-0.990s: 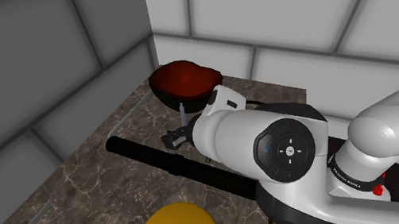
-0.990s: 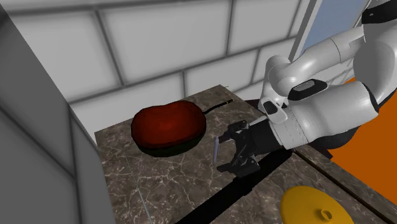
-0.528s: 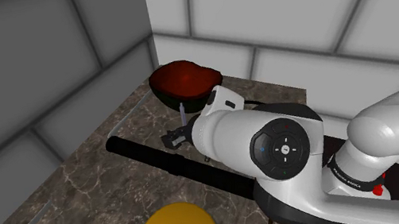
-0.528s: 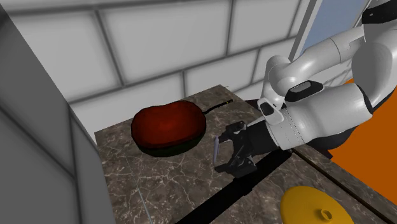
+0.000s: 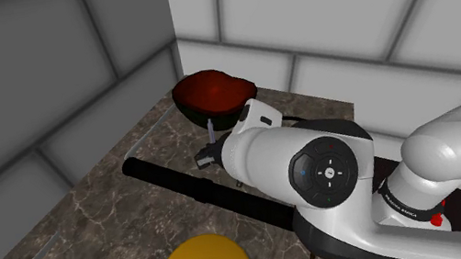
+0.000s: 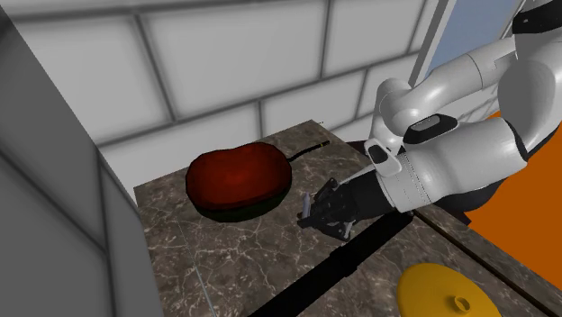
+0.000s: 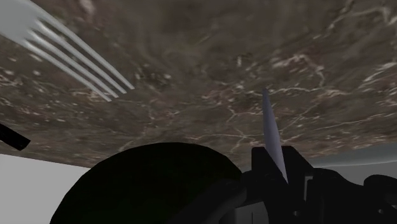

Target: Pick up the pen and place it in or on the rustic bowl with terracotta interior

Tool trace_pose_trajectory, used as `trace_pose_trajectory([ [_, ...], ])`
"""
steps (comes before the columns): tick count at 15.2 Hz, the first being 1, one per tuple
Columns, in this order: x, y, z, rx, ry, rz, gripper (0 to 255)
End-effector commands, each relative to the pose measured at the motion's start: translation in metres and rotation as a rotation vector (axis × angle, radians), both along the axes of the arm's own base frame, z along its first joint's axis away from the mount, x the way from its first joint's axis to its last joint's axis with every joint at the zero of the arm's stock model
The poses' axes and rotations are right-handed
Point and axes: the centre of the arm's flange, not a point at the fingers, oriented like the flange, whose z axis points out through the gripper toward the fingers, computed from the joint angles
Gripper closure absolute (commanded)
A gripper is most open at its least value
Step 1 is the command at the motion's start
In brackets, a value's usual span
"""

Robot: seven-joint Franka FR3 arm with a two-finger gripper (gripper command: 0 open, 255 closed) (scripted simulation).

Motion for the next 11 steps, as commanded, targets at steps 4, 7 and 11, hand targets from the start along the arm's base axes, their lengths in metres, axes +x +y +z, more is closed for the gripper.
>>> trace_pose_trajectory([
  [4,0.0,0.0,0.005,0.0,0.0,0.0,255],
  [7,0.0,0.0,0.021,0.0,0.0,0.0,255],
  [11,0.0,0.0,0.042,0.0,0.0,0.0,255],
])
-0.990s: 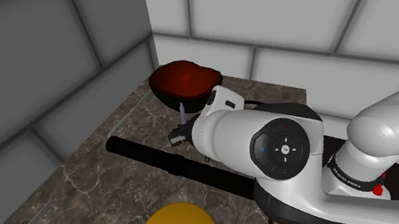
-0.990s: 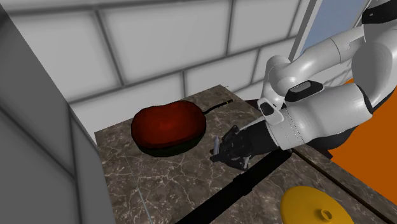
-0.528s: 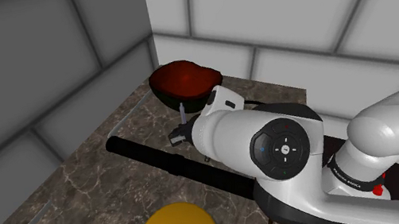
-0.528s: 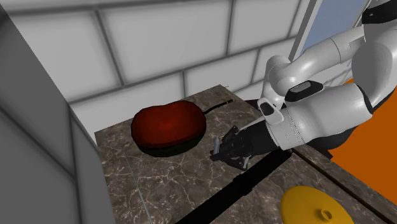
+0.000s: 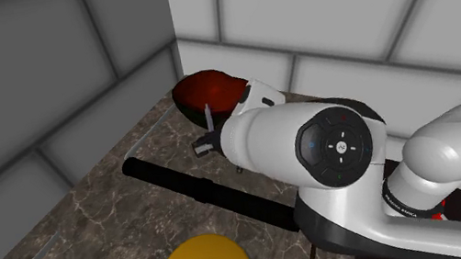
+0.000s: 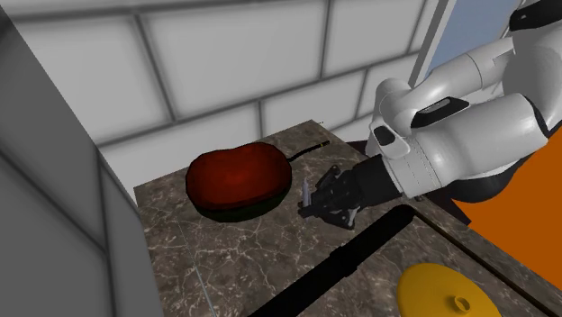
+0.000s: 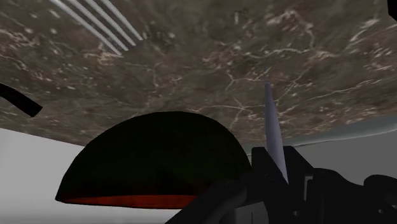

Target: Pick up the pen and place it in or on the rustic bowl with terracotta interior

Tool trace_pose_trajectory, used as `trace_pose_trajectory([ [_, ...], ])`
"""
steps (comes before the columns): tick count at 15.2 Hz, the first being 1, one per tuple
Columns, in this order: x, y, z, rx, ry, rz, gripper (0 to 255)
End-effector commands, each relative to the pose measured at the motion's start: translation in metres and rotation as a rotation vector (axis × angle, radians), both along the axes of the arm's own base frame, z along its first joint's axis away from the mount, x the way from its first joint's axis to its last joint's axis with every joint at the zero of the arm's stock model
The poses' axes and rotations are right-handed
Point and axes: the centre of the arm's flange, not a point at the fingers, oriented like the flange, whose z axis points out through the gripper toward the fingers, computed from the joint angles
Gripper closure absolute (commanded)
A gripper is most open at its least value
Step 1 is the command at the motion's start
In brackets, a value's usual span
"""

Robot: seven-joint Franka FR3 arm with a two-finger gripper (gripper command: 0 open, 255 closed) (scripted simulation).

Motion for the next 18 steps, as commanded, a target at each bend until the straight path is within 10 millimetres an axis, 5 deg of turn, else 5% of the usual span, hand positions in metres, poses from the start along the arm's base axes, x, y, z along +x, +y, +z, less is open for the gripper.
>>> trace_pose_trajectory([
  [1,0.0,0.001,0.012,0.0,0.0,0.0,255],
  [18,0.0,0.001,0.102,0.0,0.0,0.0,255],
])
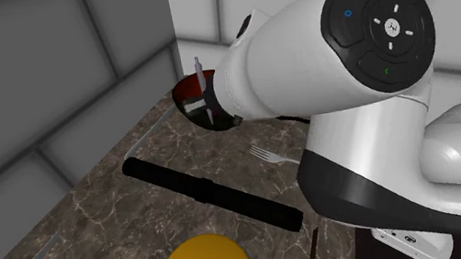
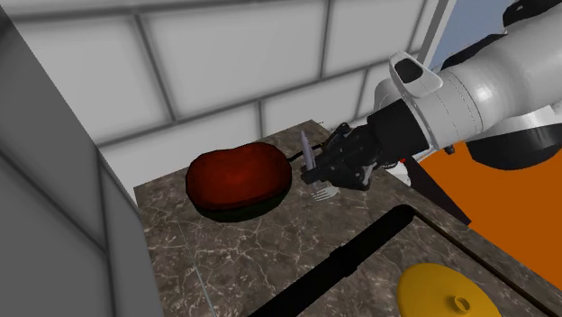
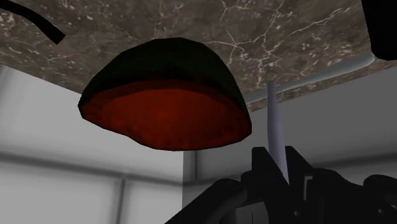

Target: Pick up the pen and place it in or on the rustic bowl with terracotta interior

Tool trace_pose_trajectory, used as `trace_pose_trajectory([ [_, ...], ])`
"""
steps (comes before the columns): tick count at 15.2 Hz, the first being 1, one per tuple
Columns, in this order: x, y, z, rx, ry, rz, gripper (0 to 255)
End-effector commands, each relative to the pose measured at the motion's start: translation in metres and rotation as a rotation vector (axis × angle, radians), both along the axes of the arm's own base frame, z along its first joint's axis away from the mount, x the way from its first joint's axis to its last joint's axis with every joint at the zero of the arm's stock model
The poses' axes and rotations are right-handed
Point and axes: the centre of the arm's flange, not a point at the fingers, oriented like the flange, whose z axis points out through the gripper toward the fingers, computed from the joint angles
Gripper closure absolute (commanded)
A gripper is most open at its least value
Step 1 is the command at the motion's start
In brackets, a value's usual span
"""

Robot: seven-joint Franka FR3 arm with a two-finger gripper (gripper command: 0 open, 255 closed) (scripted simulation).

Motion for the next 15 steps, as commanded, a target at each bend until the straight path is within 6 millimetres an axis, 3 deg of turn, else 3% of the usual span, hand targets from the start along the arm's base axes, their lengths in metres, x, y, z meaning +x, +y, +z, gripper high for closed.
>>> trace_pose_trajectory([
  [1,0.0,0.0,0.01,0.0,0.0,0.0,255],
  [7,0.0,0.0,0.038,0.0,0.0,0.0,255],
  [15,0.077,-0.072,0.03,0.0,0.0,0.0,255],
])
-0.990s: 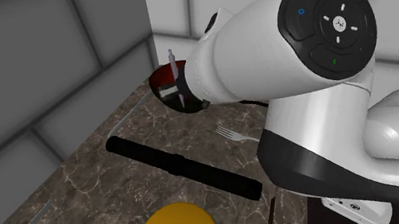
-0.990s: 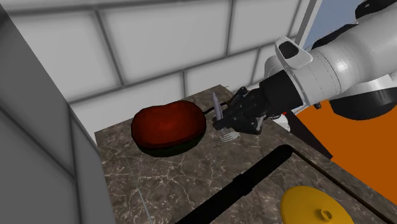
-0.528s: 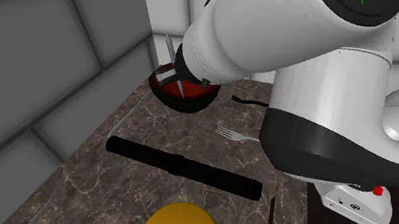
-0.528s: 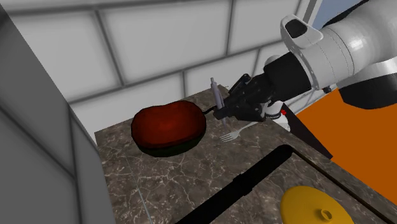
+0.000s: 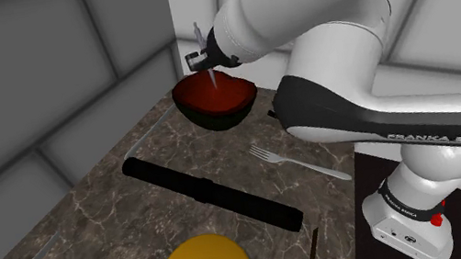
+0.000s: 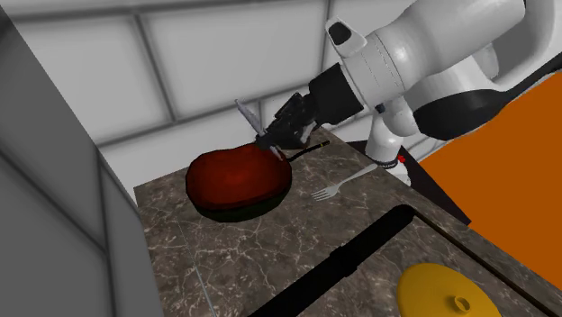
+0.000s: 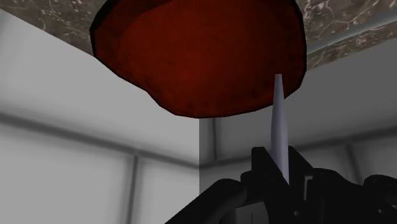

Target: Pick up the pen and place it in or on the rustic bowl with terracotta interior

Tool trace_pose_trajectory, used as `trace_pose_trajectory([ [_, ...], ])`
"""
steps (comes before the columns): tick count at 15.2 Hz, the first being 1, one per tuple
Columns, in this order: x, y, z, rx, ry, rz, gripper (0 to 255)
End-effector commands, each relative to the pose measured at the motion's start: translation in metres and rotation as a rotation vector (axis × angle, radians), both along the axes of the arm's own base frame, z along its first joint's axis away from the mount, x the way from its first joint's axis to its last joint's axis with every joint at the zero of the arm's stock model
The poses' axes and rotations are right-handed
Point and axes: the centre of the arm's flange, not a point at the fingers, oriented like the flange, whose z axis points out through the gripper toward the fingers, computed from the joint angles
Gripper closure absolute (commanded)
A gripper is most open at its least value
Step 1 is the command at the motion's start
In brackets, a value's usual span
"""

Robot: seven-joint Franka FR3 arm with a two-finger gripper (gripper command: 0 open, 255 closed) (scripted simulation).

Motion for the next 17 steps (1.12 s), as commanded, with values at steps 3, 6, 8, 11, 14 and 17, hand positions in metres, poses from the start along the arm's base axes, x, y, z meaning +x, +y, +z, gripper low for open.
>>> trace_pose_trajectory([
  [3,0.038,-0.034,-0.002,0.0,-0.001,0.001,255],
  [6,0.054,-0.049,-0.014,0.0,-0.001,0.001,255],
  [8,0.054,-0.049,-0.025,0.0,-0.001,0.001,255],
  [11,0.054,-0.049,-0.04,0.0,-0.001,0.001,255],
  [14,0.054,-0.049,-0.056,0.0,-0.001,0.001,255],
  [17,0.054,-0.049,-0.061,0.0,-0.001,0.001,255],
])
